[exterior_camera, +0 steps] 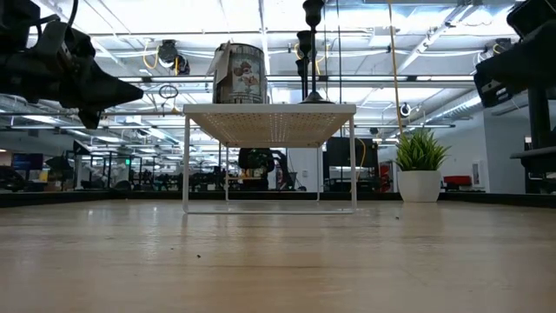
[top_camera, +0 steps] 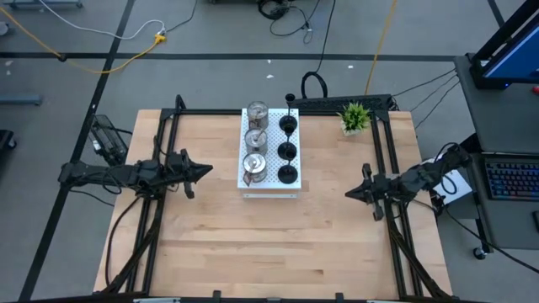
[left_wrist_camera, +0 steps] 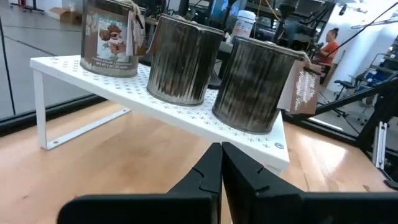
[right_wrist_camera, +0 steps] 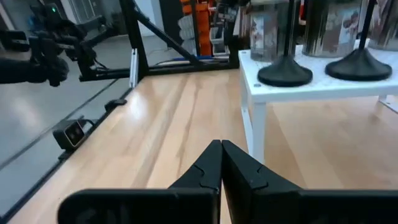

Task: Pick & Place candle stick holders
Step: Return to Home Position

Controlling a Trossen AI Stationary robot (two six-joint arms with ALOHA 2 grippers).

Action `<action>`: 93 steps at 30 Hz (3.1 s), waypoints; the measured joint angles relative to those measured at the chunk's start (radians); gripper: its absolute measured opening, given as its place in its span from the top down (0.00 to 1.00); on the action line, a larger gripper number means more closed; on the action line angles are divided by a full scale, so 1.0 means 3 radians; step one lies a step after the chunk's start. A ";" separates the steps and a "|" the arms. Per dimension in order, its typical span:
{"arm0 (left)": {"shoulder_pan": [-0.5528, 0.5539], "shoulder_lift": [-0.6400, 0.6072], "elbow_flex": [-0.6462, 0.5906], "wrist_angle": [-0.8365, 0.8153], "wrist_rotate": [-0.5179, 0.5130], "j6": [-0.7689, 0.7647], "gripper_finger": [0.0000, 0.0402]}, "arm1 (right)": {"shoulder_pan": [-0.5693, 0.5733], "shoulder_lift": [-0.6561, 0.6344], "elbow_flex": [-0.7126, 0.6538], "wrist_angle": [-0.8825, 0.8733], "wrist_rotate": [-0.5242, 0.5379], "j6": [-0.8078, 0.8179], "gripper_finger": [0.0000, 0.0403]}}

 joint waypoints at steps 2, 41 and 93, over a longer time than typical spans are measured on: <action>0.0000 0.0000 0.0000 0.0000 0.0000 0.0062 0.97 | 0.0000 0.0001 -0.0028 -0.0001 0.0000 0.0013 1.00; 0.0000 0.0005 0.0003 -0.0052 0.0287 0.0145 0.92 | 0.0001 0.0001 -0.0265 0.0013 -0.0269 0.0350 1.00; 0.0000 0.0006 0.0001 -0.0048 0.0284 0.0143 0.92 | 0.0000 0.0001 -0.0270 0.0018 -0.0274 0.0350 1.00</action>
